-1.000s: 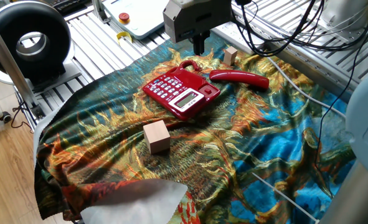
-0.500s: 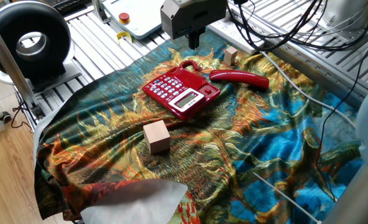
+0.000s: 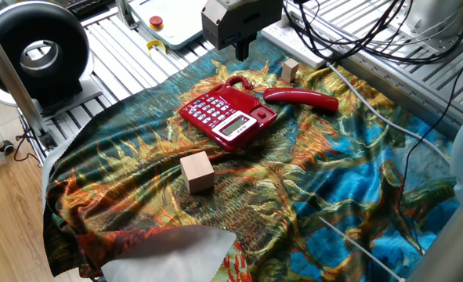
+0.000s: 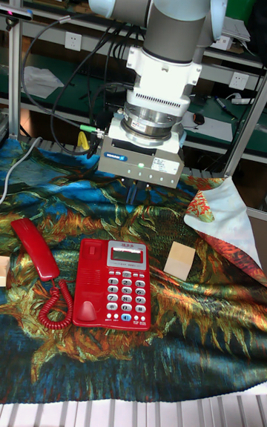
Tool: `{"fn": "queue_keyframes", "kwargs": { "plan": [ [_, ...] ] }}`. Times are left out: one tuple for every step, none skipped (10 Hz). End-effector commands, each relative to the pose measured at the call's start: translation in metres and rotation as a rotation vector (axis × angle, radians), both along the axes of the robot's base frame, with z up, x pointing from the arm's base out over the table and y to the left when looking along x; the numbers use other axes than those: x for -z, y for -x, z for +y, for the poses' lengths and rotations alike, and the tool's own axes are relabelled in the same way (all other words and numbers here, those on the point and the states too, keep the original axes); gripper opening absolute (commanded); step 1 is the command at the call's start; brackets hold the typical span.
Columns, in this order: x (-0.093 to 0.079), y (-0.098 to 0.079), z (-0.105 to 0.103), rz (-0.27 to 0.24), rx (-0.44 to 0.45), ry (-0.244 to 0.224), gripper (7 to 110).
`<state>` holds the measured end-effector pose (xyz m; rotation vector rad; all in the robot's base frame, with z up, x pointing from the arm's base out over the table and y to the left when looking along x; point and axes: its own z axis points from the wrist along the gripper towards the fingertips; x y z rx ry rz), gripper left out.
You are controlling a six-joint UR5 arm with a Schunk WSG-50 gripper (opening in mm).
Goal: Place the handset of the telephone on the corresponding phone cradle
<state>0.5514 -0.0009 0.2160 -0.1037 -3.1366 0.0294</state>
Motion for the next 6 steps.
{"fn": "queue_keyframes", "kwargs": {
  "plan": [
    [-0.0011, -0.0013, 0.0059, -0.006, 0.004, -0.026, 7],
    [-0.0012, 0.0002, 0.0071, 0.001, 0.010, -0.030, 7],
    [-0.0012, 0.0006, 0.0079, 0.002, 0.013, -0.033, 7],
    [-0.0012, 0.0018, 0.0075, 0.007, 0.016, -0.032, 7],
    [-0.0023, -0.0004, 0.0044, 0.016, 0.013, -0.041, 7],
    [-0.0051, -0.0052, 0.0017, 0.025, 0.008, -0.067, 7]
  ]
}}
